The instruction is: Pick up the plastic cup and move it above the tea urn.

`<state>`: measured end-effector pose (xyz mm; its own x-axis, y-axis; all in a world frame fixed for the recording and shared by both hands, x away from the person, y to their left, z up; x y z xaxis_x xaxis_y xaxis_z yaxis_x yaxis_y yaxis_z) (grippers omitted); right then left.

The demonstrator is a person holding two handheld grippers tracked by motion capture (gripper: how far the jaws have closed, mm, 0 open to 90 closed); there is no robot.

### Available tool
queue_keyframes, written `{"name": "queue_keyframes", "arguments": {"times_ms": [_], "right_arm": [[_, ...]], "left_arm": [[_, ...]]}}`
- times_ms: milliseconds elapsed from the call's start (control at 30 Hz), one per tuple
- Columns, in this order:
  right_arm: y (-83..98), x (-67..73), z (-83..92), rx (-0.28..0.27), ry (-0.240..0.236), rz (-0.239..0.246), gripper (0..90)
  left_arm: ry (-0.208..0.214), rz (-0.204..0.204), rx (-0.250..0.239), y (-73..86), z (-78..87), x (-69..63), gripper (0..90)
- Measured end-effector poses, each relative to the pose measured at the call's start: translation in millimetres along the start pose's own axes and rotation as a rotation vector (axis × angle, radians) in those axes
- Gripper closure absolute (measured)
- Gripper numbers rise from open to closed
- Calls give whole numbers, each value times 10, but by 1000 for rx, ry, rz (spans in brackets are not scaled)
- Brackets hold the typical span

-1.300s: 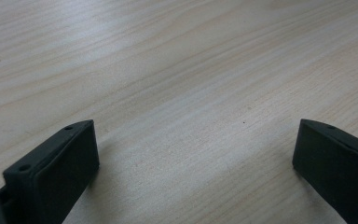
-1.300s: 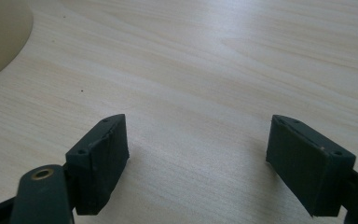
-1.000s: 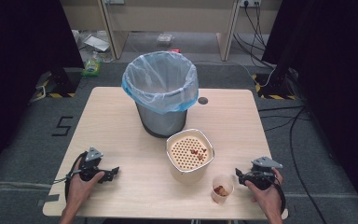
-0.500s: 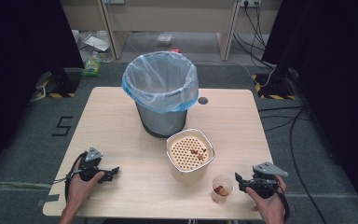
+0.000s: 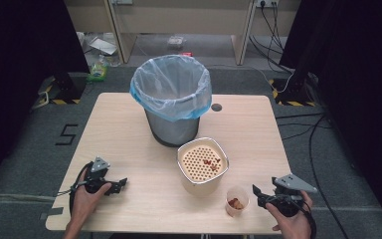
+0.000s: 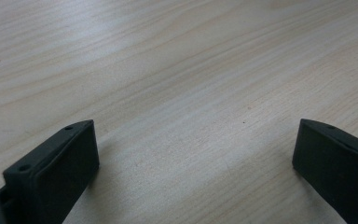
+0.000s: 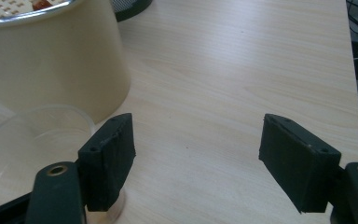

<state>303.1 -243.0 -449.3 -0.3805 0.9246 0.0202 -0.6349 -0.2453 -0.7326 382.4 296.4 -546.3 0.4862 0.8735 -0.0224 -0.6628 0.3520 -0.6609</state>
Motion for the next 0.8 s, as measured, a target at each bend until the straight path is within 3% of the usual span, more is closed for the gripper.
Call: {"name": "queue_keyframes", "arguments": {"times_ms": [200,433,800], "right_arm": [[-44,69,48,-8,-14,8,282],[-99,197,96,-22,-34,55,300],[-99,342,10,1,-84,95,346]], "left_arm": [[0,0,0,0,0,0,0],[0,0,1,0,1,0,0],[0,0,0,0,0,0,0]]}}
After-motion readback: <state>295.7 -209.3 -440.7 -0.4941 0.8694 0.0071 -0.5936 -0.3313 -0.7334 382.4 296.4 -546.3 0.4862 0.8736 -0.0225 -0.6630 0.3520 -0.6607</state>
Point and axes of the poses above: each handheld gripper's, and its own axes: z roughly backward along the jaws, y roughly out of its underside, x roughly to its left, the point moved 3 cm from there along -z, roughly forward along the jaws, and after that the axes turned 5 degrees about x, right-handed, at the moved point
